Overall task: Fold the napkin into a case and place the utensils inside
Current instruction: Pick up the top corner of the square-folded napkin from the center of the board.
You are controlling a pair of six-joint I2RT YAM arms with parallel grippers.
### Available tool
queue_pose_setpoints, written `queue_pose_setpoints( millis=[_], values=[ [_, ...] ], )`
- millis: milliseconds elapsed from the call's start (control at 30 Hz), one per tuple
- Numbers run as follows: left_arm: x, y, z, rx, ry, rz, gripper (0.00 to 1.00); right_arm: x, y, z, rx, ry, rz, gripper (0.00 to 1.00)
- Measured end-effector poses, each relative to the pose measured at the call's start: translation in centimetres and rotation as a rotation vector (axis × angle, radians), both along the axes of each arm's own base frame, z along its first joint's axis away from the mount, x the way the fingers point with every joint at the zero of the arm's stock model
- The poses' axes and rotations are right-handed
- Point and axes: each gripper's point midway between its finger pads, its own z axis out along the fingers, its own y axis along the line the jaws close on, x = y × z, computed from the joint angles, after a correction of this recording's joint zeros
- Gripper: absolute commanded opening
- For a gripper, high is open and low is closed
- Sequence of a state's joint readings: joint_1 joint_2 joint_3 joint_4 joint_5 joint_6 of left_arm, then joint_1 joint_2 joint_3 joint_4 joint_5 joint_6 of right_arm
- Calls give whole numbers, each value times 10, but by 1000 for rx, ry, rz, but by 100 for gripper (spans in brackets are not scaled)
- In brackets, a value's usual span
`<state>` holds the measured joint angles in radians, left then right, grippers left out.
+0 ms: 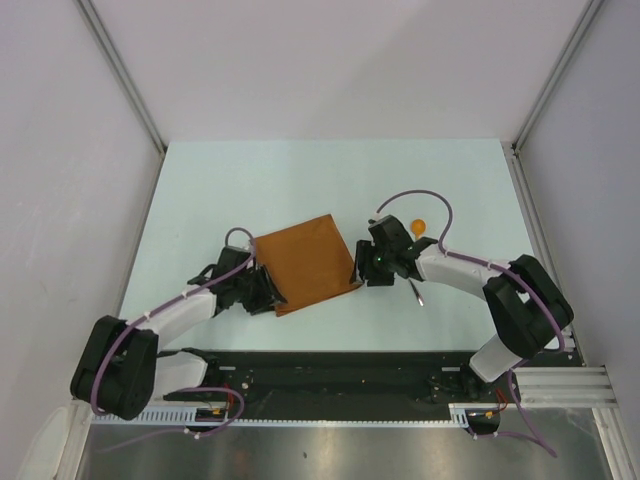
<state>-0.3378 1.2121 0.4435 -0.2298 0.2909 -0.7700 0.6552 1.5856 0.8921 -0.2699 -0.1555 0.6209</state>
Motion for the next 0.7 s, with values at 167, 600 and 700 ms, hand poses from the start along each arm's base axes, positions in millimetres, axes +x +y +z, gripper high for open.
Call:
queue_pose_setpoints(
  millis=[167,600,700],
  values=[
    [-14,7,5,36,15,10,56,2,-12,-5,-55,-2,-23,47],
    [19,52,63,145,-123,133,60,12,-11,-7,-93,-3,-22,25],
    [21,56,62,156,-116,133,60,11,-11,-14,-103,14,-19,23]
  ],
)
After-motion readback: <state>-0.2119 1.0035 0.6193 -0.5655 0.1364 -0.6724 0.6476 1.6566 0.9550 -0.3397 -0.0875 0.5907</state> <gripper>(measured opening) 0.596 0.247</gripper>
